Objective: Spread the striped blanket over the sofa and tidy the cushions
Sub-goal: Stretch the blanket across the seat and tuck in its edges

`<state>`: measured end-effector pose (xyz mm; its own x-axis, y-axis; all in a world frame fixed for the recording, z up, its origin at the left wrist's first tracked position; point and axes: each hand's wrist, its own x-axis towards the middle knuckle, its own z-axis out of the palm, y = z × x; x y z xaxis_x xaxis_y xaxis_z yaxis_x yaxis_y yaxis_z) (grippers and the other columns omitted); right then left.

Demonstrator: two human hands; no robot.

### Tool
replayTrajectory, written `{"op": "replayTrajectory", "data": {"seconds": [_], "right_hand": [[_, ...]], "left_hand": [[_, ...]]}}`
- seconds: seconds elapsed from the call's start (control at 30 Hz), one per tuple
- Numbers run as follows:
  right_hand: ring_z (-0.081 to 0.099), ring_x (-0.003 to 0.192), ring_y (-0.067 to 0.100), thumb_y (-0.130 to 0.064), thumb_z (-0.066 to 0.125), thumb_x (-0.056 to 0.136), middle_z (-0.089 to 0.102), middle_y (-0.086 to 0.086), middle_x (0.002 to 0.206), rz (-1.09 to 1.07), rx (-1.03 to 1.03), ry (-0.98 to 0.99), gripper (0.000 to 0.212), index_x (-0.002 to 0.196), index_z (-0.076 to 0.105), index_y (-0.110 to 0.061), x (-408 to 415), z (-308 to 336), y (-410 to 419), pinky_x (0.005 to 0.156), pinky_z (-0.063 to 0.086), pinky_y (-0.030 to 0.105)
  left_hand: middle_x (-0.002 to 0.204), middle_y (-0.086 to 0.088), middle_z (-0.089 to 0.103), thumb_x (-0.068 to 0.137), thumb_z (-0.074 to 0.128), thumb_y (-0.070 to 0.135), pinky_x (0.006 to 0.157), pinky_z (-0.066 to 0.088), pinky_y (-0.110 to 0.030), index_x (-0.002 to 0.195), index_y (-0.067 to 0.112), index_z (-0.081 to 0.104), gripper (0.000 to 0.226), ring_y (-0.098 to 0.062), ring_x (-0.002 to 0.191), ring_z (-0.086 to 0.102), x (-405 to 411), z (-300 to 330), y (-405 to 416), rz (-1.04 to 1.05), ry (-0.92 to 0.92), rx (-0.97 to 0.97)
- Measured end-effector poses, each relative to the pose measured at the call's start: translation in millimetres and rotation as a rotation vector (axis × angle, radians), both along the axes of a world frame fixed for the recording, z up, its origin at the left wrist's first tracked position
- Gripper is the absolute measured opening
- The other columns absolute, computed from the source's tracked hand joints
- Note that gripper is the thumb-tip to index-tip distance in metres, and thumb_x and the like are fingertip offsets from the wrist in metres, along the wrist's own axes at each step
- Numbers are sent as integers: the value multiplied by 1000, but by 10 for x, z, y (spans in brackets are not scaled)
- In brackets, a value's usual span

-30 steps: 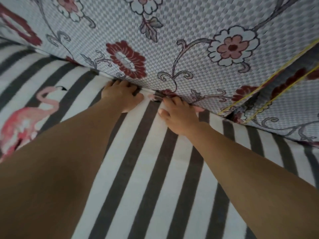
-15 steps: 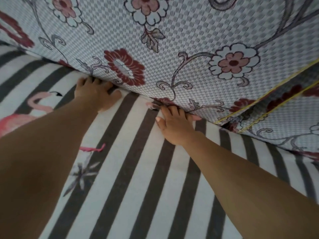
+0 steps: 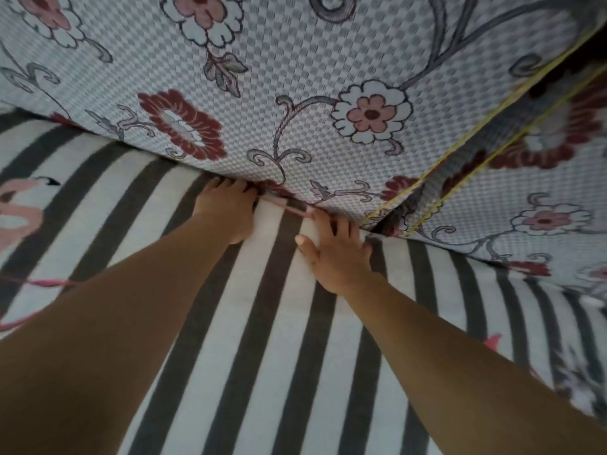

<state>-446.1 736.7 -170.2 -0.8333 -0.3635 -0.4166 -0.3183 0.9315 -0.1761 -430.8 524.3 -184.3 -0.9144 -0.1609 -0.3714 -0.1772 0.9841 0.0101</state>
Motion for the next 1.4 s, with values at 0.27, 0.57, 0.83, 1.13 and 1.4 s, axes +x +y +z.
{"op": "replayTrajectory", "data": {"seconds": [0.27, 0.57, 0.83, 1.13, 1.4], "right_hand": [[-6, 149, 29, -54, 20, 98, -6, 0, 162, 62, -28, -184, 58, 149, -4, -41, -33, 83, 173, 112, -2, 67], [-12, 149, 24, -35, 27, 101, -11, -8, 162, 319, 173, -43, 59, 151, -5, -37, 909, 467, 1793, 116, -1, 60], [-24, 145, 33, -32, 30, 100, -23, -2, 159, 342, 225, -30, 62, 151, -6, -38, 1571, 680, 2627, 115, 4, 65], [6, 149, 27, -22, 41, 98, -3, -6, 163, 450, 226, -324, 56, 150, 19, -31, 2119, 1007, 3486, 114, 20, 57], [13, 147, 30, -23, 56, 91, 10, 4, 161, 561, 76, -374, 62, 147, 29, -25, 3199, 1058, 3919, 116, 17, 51]], "left_hand": [[154, -7, 23, 91, 31, 19, 116, 14, -51, 148, 22, 17, 59, -34, 141, 19, 103, 150, 262, 47, -71, -131], [152, 8, -35, 84, 41, 8, 105, -1, -72, 141, 46, -22, 93, -44, 139, -26, 1080, 340, 1544, -204, -90, 54], [156, -2, -29, 84, 51, 16, 108, -7, -67, 148, 23, -19, 95, -37, 141, -28, 2114, 439, 2767, -219, -315, 93], [160, -12, -9, 87, 45, 6, 112, 33, -44, 152, 15, 3, 78, -31, 147, 10, 2642, 923, 3518, -124, -436, 277], [160, -5, -14, 88, 42, 2, 116, 26, -40, 152, 22, 10, 74, -25, 148, -3, 4000, 943, 4219, 42, -448, 364]]}}
